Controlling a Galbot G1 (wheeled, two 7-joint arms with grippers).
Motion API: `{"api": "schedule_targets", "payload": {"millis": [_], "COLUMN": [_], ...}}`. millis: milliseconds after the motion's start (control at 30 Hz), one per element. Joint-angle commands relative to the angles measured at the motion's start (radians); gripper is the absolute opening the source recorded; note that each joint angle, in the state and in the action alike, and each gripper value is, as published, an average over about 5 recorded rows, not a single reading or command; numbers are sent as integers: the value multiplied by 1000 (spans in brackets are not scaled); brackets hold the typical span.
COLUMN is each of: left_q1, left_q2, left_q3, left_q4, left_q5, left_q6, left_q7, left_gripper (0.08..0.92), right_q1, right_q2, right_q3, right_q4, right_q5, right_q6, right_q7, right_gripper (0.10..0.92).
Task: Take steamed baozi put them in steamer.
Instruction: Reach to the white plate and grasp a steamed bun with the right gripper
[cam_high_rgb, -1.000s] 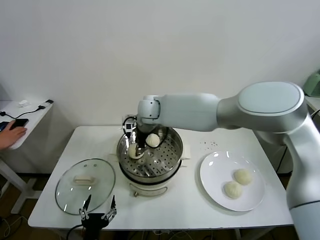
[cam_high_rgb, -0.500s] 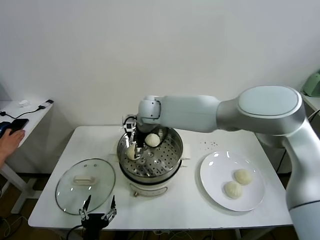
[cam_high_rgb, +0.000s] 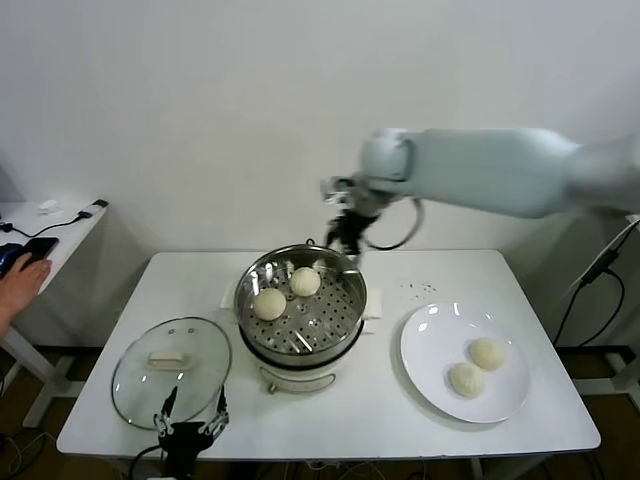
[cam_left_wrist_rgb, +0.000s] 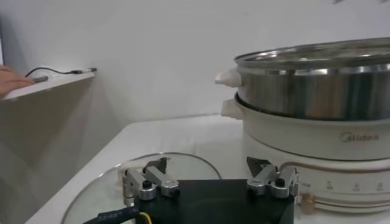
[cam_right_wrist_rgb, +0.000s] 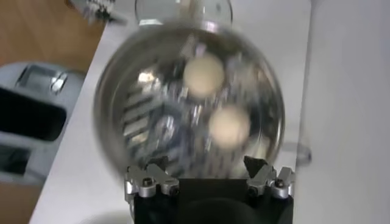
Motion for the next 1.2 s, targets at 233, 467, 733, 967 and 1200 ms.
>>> {"api": "schedule_targets", "payload": {"millis": [233, 467, 733, 967, 1200], "left_q1": [-8, -1, 10, 18, 25], "left_q2": [-9, -12, -16, -15, -12], "left_q3": [-3, -5, -5, -7, -6], "left_q4": [2, 2, 3, 3, -3], "left_q5": [-1, 0, 10, 12, 13], "left_q6": [3, 2, -2, -5, -4], "left_q7": [1, 0, -1, -2, -3], "left_gripper": [823, 823, 823, 823, 823], "right_q1": [-8, -212, -435, -552, -597], "right_q2": [-465, -512, -529, -491, -453], "right_q3": [-215, -108, 59, 170, 203], "right_q4": [251, 217, 154, 81, 47], "right_q5": [-294, -363, -435, -462, -475], "right_q6": [26, -4, -25, -43, -58], "right_q7": [16, 61, 85, 115, 130], "right_gripper": [823, 823, 823, 823, 823]}}
